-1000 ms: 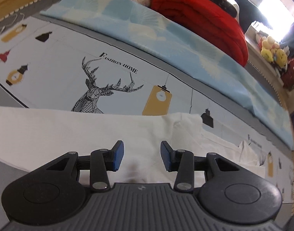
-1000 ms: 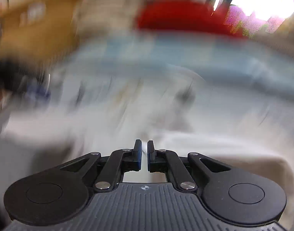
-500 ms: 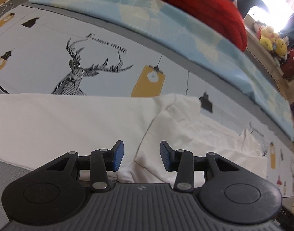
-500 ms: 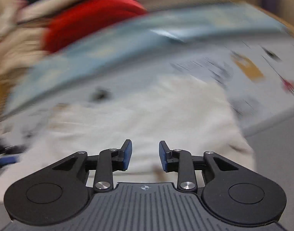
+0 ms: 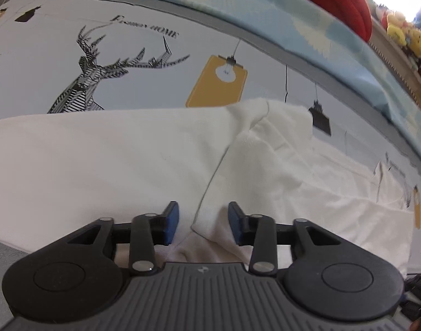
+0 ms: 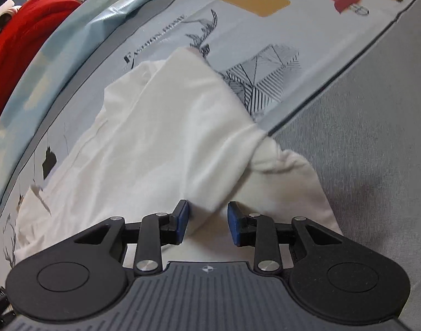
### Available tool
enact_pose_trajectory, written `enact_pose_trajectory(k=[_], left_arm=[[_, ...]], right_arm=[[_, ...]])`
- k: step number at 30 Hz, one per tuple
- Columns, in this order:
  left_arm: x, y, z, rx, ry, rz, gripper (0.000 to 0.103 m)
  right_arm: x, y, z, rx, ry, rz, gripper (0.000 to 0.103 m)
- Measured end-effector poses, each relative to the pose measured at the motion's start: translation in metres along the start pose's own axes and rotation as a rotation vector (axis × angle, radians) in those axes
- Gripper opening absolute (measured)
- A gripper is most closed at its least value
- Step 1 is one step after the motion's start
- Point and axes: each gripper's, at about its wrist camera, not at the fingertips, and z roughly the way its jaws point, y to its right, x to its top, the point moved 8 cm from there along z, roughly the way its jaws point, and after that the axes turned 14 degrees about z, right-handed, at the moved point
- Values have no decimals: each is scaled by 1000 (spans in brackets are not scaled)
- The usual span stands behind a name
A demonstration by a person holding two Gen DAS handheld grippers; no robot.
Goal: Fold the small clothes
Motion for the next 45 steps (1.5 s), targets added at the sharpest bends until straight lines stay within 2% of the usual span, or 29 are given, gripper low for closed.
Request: enact_pose_trajectory(k=[1,2,3,4,5,9,12,15,18,20,23,25,26,29,30,32,35,37,40,42,45], left_arm=[[0,2,2,3,0,9,26],[-1,4,2,8,2,21,14],[0,6,0,25,7,40,7],[0,9,-2,38,15,67,4],[2,12,-6,43,27,91,4],[12,18,-39,12,109,67,0],[18,17,-67,2,160,42,0],[9,11,-66,18,108,26,1],[-3,0,-50,-20,27,-39,1],[-3,-5,-54,-3,38,-41,2],[4,-3,-63,-23,87,-45,2],[3,3,-58,-64,85,-52,2],[1,5,-53,-96,72,-68,2],[-10,4,-36,-178,18,-168,4],[-14,1,-31,-174,1,-187,4],[-22,-3,-21,-152,-46,-203,5],[-26,-8,-14,-156,-83,-229,5],[-22,-13,-24,-155,-69,-251,6],[-11,-32,-44,-109,-2,-286,18],[-10,-53,-53,-58,18,-319,37],[-18,-92,-59,17,15,-388,40]], right_arm=[[2,-1,0,1,9,5,33],[3,0,0,1,14,13,33],[6,0,3,0,13,25,28],[8,0,5,0,15,40,22],[10,1,5,-2,18,49,7],[13,0,-9,21,34,71,6],[17,-2,-24,19,81,48,2],[22,5,-31,-13,121,50,2],[21,17,-25,-75,65,69,4],[21,22,-30,-98,77,81,6],[23,9,-51,-64,172,13,7],[24,-5,-62,15,222,-25,7],[23,-12,-66,57,235,-43,10],[22,-26,-57,135,220,-87,30],[24,-23,-49,134,210,-79,30],[26,-11,-33,76,175,-41,30],[20,10,-4,-51,42,41,31],[16,13,-2,-59,35,73,31],[14,-2,-10,-78,62,20,32],[10,-16,-16,-46,59,15,32],[-1,-35,-23,-1,41,-22,33]])
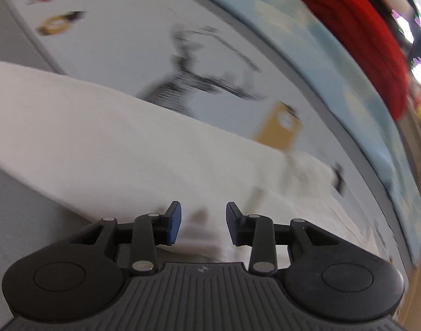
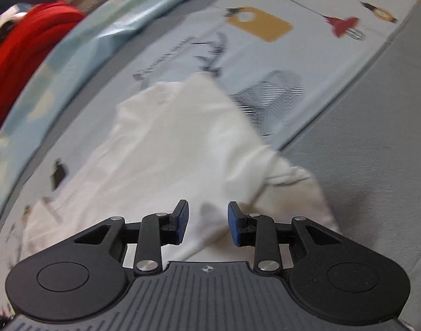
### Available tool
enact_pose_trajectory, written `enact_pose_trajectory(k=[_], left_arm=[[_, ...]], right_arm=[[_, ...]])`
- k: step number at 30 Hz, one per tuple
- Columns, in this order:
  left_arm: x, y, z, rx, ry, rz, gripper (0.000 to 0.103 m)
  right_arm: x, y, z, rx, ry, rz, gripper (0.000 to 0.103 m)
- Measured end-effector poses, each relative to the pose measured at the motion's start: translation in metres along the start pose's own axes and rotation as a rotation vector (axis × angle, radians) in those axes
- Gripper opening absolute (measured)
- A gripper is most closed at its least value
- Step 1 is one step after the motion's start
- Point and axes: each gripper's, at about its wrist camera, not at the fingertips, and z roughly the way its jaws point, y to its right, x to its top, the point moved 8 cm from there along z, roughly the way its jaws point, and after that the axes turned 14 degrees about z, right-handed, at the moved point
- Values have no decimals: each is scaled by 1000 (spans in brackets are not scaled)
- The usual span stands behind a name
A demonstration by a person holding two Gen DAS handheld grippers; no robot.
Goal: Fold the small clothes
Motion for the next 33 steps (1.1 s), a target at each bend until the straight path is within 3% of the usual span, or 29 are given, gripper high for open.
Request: enact_pose_trajectory(k=[4,6,10,15,19,20,23,28,33], left_arm=[[6,-66,-6,115,12,-68,40],[9,-101,-9,187,23,-90,48],[9,-173,-16,351,11,-147,53],[6,-219,-13,423,-33,-205,53],[9,-214,-7,450,-24,-162,54],[10,-209,-8,460,-18,-140,49],[15,-196,-5,485,5,-70,12],[21,-176,-5,511,42,-4,9],[33,-134,-23,487,141,48,9]], right_arm=[[-14,-18,-9,34,-22,-51,33],[-17,-25,-11,38,-23,-59,33],[-23,-32,-11,32,-29,-58,33],[-30,-38,-13,32,-22,-84,33],[-31,-32,-10,9,-14,-86,33],[-32,-31,-9,8,-19,-84,33],[-33,-30,-8,6,-22,-85,33],[-29,-29,-10,15,-26,-84,33],[-26,-25,-12,20,-31,-67,33]])
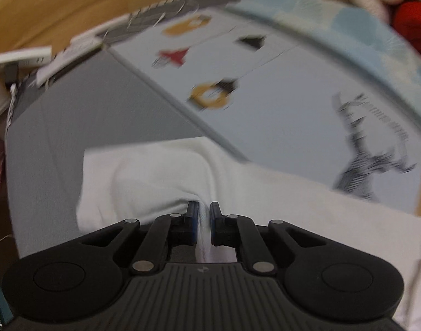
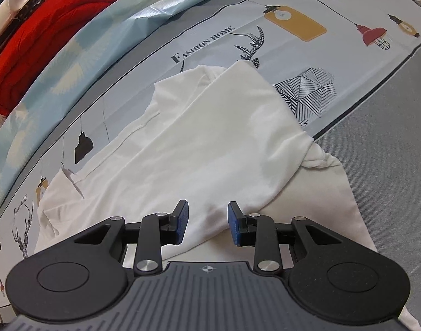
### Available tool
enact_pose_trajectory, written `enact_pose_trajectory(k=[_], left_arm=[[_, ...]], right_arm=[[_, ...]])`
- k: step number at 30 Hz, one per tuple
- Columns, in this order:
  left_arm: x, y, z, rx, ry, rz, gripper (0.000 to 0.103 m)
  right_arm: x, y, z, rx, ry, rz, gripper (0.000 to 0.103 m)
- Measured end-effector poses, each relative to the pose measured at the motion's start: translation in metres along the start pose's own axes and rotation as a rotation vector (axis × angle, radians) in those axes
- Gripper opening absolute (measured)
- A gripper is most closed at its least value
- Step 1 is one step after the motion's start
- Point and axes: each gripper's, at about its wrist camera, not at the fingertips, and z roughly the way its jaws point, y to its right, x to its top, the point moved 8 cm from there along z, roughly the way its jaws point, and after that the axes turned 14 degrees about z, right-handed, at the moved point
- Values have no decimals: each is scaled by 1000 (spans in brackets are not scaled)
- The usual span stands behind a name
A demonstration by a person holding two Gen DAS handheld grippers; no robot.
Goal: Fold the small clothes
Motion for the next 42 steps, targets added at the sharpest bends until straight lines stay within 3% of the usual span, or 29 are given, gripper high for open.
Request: enact_pose_trajectory(k=[3,8,11,13,14,15,16,19,24,28,32,38,42], left_arm=[[13,38,-35,-93,97,20,8],[14,144,-139,-346,302,169,8],[-21,230,-211,-677,363,343,8],[-54,279,-244,-945,280,468,16],[-66,293,-253,-1030,236,500,26],[-69,298,-255,-1044,226,500,34],[-68,299,-252,-1012,230,488,35],[-50,285,-220,-854,212,410,36],[-35,248,-146,-639,49,264,36],[-34,234,-116,-632,-41,175,36],[-35,233,-117,-619,-32,194,36],[-35,230,-113,-611,-53,202,36],[-31,233,-110,-614,-58,205,36]], right_arm=[[1,3,-4,7,2,3,33],[1,6,-9,25,3,2,33],[2,6,-12,32,13,-10,33],[2,5,-13,38,13,-16,33],[2,5,-13,41,11,-16,33],[2,4,-13,45,10,-16,33],[2,4,-13,47,10,-16,33],[3,2,-12,52,16,-18,33],[1,0,-5,61,14,-24,33],[-2,-15,1,120,45,-107,33],[-12,-45,8,154,65,-272,33],[-35,-82,20,128,126,-570,40],[-49,-87,40,101,68,-666,40]])
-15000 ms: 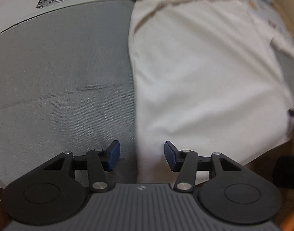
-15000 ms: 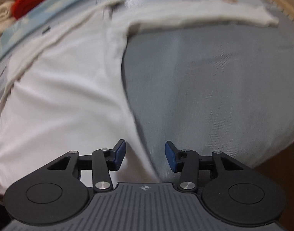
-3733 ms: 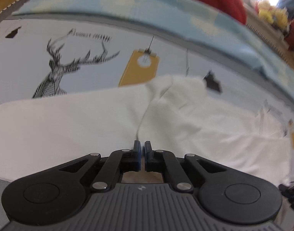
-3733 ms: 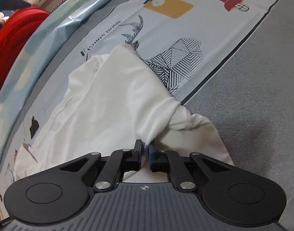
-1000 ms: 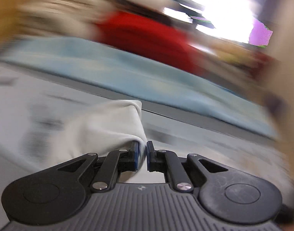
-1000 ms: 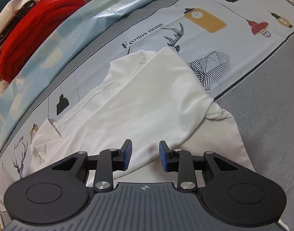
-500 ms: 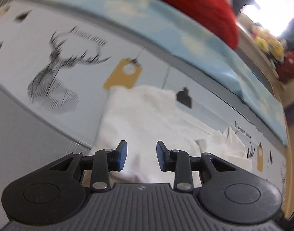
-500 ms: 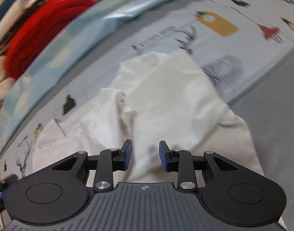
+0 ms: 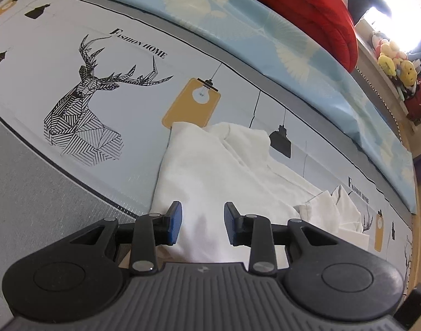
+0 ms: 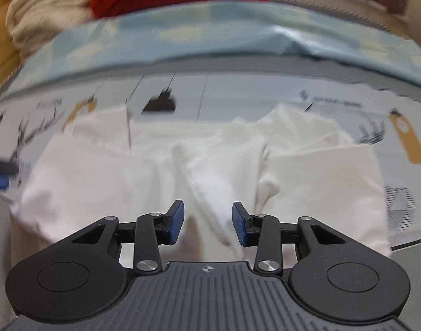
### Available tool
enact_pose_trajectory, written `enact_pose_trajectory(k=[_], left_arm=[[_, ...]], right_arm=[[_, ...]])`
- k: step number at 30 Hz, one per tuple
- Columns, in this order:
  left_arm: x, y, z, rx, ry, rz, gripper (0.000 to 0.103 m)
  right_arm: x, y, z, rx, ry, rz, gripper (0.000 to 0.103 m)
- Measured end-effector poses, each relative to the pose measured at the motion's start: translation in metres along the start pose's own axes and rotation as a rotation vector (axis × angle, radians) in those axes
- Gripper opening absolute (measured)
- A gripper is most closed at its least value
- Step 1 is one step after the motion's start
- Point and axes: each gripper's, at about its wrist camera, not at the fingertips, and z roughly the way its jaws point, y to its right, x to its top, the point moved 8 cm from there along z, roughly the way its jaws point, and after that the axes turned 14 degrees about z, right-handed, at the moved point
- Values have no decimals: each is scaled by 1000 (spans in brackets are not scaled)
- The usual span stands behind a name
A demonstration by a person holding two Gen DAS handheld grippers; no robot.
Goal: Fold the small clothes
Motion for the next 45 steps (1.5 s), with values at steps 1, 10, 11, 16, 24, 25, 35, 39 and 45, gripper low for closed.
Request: enact_pose_trajectory(k=[1,10,11,16,24,25,35,39,45], left_arm=[[1,1,1,-2,-1,3,36],[2,8,3,-27,-5,7,36],[2,7,3,-31,-6,3,36],[1,7,6,-29,-11,-14,38],[0,6,11,-17,-21,-24,40],[0,6,11,-14,-22,-25,40],[1,-4,12,-3,-25,-17,40],[-2,-2,15,-10,-42,-5,40],[-4,-2,20,-18,-55,-13,40]], right_arm=[[-2,1,4,-11,-8,-1,37],[28,91,-61,-36,340,589,2],[19,106,-61,-81,318,661,2],[-32,147,-23,-142,36,853,5],[5,171,-15,35,102,897,49],[6,173,-12,37,98,911,48],[36,165,-74,81,407,835,2],[25,152,-97,-30,464,777,3],[-11,199,-42,-152,165,985,5]])
